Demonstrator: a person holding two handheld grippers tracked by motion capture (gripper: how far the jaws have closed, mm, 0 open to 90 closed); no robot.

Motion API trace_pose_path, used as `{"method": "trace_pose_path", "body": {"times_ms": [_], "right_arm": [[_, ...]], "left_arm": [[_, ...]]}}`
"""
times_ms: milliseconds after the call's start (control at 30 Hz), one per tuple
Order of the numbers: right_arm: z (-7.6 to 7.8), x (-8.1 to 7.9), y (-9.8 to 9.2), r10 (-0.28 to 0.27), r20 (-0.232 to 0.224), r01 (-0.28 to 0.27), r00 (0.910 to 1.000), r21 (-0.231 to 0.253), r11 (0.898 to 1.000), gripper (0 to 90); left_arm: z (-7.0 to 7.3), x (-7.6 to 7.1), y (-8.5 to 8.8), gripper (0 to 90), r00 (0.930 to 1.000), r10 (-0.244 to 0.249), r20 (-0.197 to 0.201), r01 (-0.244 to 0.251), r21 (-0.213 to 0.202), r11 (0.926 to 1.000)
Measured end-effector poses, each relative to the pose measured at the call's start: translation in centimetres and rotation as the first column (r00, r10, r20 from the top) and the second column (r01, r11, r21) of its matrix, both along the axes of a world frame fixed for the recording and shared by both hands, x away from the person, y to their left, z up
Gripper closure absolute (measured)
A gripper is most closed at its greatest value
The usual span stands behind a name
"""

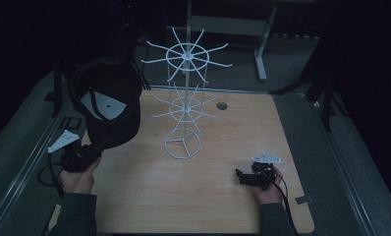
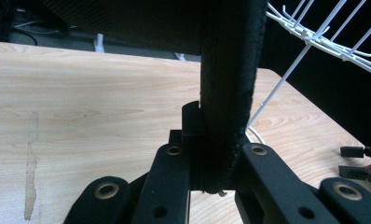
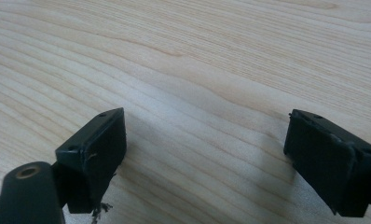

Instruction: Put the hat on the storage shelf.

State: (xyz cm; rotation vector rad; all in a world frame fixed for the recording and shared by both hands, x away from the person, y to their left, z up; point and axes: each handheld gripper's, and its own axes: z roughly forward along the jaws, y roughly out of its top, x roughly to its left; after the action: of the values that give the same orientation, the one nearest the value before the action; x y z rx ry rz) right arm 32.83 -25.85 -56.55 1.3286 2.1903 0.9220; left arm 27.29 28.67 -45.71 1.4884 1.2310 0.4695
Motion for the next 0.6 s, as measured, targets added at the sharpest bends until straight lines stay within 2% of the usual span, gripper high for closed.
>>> {"method": "trace_pose_path", "body": {"times_ms": [600], "right_arm": [[0.0,0.0,0.0,-0.001,0.0,0.001,1.0,0.001,1.0,12.6]], "left_arm": [[1.1,-0.1,-0.5,86.2,0.9997,0.005,0.024,-0.006,0.009,0.9999]]}}
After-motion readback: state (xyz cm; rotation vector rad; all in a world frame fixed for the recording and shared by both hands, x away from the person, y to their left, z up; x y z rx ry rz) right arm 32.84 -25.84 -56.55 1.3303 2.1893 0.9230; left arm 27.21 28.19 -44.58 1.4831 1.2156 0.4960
